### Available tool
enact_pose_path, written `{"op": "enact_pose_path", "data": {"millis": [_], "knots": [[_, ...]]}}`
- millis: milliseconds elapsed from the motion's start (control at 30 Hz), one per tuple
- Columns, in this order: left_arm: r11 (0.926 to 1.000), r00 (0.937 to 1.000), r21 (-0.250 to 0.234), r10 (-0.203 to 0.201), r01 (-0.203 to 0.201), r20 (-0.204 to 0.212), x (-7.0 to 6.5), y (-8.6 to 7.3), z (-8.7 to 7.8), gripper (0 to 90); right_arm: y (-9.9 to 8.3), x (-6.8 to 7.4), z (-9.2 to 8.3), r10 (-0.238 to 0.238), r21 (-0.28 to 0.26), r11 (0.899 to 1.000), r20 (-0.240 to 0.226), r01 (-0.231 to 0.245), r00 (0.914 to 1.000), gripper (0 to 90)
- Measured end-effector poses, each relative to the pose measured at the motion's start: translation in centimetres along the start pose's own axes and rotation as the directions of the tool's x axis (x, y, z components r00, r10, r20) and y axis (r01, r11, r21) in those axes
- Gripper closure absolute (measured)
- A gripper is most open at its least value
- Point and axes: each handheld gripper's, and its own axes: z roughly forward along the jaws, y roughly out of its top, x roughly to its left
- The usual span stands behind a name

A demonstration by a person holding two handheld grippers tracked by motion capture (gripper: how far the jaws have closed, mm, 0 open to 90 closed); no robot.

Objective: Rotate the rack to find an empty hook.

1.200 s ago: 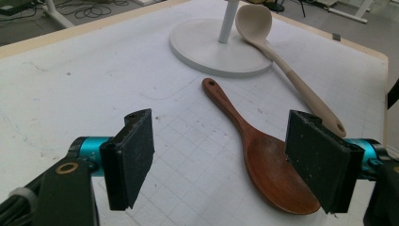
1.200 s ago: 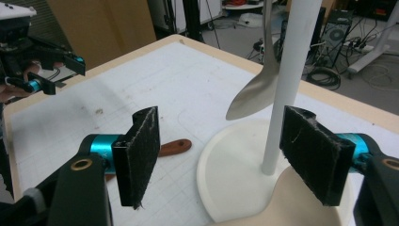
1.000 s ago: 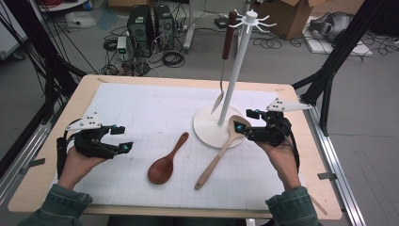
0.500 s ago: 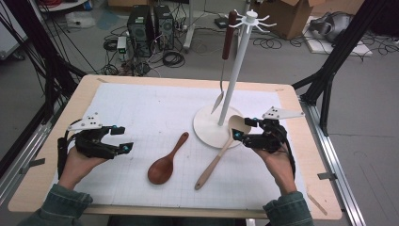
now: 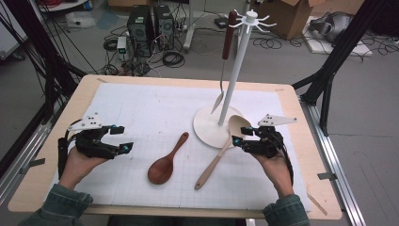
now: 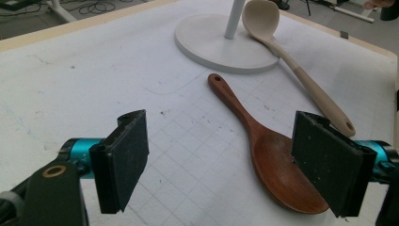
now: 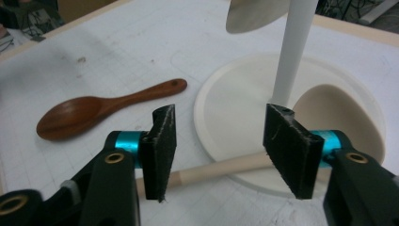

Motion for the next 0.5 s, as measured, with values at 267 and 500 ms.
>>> {"op": "enact_pose_path", "data": {"millis": [267,500], "knots": [[1.0000,1.0000,-0.003,-0.001,0.001,-0.002,0.0,0.0,0.0,20.3,-1.5,0.1,0.5,0.010,0.041,0.999,-0.027,-0.009,0.9996,58.9],[1.0000,1.0000,-0.003,-0.004,0.004,-0.008,0.0,-0.1,0.0,19.5,-2.6,0.3,0.9,0.011,0.071,0.997,-0.059,-0.007,0.9982,70.6]]}}
